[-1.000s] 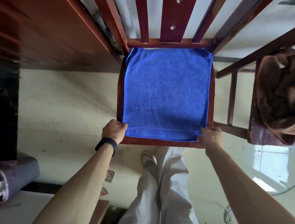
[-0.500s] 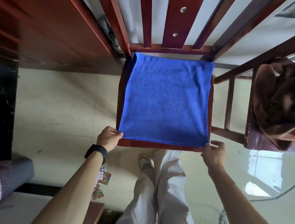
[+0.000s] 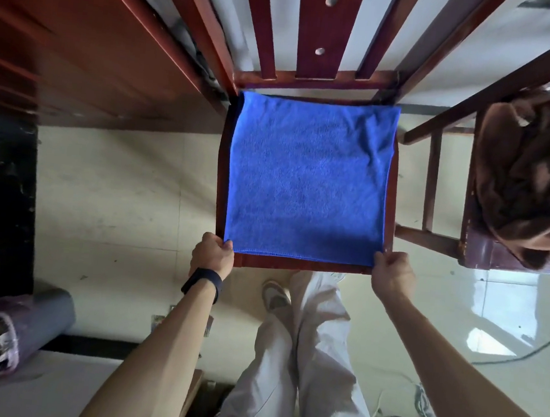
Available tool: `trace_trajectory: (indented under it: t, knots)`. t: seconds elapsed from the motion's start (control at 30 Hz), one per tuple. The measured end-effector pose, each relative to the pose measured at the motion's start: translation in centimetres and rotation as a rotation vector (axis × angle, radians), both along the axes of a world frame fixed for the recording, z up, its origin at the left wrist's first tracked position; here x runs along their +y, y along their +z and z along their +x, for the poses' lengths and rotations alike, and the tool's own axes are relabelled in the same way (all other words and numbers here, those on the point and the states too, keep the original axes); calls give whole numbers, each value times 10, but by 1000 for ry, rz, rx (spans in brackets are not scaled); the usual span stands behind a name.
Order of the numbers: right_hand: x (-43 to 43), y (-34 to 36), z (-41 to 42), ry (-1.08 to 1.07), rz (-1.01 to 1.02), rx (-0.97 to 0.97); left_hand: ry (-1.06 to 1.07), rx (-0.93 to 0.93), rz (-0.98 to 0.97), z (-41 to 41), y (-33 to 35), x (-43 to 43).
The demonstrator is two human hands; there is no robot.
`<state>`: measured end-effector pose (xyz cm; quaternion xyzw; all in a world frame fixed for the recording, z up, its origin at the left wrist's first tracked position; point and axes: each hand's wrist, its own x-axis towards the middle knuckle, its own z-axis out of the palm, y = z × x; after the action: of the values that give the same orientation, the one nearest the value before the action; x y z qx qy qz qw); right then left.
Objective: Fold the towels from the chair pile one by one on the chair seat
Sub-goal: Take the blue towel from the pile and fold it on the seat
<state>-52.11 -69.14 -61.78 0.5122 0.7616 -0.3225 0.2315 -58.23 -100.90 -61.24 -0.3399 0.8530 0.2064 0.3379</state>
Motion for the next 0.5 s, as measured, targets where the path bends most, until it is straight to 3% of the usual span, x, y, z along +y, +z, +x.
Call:
trace_trajectory:
  t: [0.13,0.3,0.4,0.5]
  knots:
    - [3,22,-1,-85,-56,78,216,78,161,-4,17,-2]
    - [19,87,-24,-372,-249,279,583,201,488,-19,91,-14]
    - [29,161,-51,-456,-310,478,649,283,609,-36,166,-20]
    - [32,233,-67,-380,-321,538,577,339,621,-57,248,-29]
